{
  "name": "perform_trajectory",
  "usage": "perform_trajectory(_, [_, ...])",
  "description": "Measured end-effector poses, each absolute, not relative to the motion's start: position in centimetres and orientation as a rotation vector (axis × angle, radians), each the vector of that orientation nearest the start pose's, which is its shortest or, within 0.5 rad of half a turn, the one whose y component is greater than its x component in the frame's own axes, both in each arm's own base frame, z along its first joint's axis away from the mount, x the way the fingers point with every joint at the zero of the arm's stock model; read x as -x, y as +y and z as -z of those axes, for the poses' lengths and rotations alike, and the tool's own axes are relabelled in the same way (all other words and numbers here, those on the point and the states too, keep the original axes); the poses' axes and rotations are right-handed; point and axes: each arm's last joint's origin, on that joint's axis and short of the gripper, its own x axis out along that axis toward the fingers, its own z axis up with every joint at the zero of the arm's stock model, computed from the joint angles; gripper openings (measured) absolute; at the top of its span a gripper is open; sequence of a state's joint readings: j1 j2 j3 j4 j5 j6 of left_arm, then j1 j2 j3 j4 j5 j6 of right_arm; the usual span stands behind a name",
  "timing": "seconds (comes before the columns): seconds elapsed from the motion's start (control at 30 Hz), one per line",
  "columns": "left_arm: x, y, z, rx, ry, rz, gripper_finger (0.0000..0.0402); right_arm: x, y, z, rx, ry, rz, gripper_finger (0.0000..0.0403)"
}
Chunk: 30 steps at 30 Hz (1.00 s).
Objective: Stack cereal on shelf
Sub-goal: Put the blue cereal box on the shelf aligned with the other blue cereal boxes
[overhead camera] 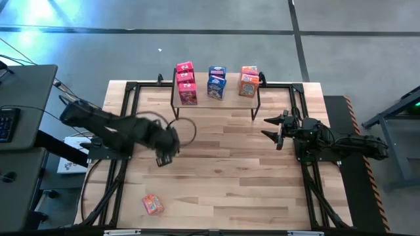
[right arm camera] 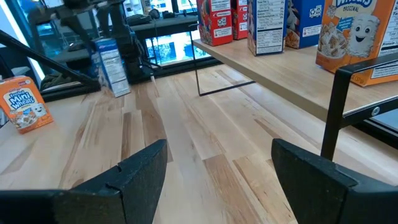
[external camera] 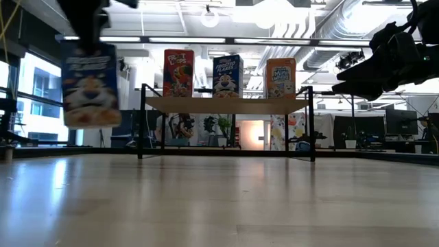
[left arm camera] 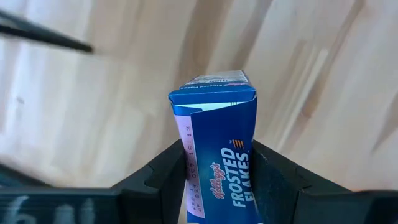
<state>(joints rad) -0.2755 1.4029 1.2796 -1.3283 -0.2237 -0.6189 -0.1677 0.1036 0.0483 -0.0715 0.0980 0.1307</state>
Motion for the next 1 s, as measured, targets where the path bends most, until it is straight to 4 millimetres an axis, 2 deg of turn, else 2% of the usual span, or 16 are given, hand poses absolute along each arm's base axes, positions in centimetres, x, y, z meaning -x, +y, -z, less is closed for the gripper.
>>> perform_trajectory(0.3, [-25.1,-0.8,-32.1,0.043,1.235,-0.3,0.0149,-9.9,-2.0,-16.5,-0.134,0.109,0.273,0.0281])
perform_trajectory(0.47, [-26.3,1.5,-32.2,-0.058,1.234,-0.253,0.0149,-9.9,-2.0,-16.5,-0.134,0.109,0.273,0.0281])
perform_trajectory(0.73, [-29.0,3.0,-29.3,-0.179,1.361,-0.123,0.0149,-9.9,-2.0,-16.4,-0.134,0.117,0.273,0.0281])
perform_trajectory(1.0, [-30.7,3.3,-27.1,-0.211,1.419,-0.09,0.0151,-9.9,-2.0,-16.4,-0.134,0.119,0.273,0.0281])
